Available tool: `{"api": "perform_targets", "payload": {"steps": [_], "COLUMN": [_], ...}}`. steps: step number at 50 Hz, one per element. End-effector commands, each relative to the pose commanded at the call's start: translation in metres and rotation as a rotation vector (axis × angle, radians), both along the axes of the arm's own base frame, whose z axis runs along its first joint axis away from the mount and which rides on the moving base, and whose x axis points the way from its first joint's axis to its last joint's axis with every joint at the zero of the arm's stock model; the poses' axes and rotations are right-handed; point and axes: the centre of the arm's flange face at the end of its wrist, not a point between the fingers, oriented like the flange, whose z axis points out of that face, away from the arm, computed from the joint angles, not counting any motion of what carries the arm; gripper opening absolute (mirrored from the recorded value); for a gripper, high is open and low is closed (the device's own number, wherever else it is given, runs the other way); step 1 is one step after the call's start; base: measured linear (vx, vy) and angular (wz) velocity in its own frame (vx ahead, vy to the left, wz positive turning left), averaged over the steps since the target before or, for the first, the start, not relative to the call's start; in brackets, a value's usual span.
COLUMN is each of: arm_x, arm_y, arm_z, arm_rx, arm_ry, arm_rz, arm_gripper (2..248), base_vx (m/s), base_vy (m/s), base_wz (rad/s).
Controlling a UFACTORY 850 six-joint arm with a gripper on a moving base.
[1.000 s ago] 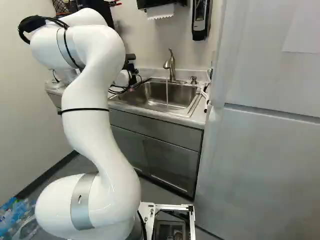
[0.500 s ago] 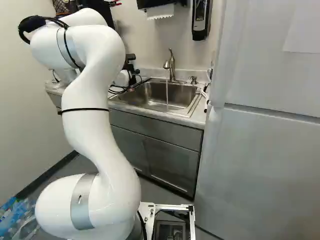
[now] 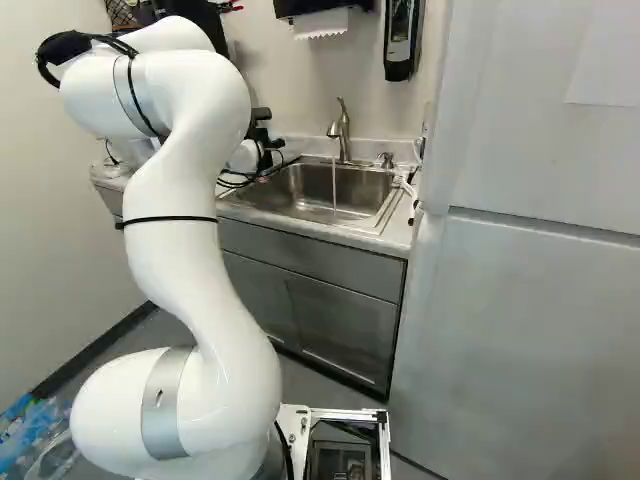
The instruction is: Rinse the cup and place it in the tray
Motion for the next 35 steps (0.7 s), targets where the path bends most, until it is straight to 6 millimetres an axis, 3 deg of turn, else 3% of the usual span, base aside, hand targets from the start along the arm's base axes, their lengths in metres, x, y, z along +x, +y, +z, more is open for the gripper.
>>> {"api": "perform_targets", "payload": {"steps": [35], "arm_x": [-0.001], "arm_y": [0.0], "arm_z": [0.036], "arm_rx": [0.005], "arm_ry": [-0.016], "arm_rz": [0.001], "arm_gripper": [247], "base_vx": [0.0], "base_vy": [0.0], "base_wz": [0.0]}}
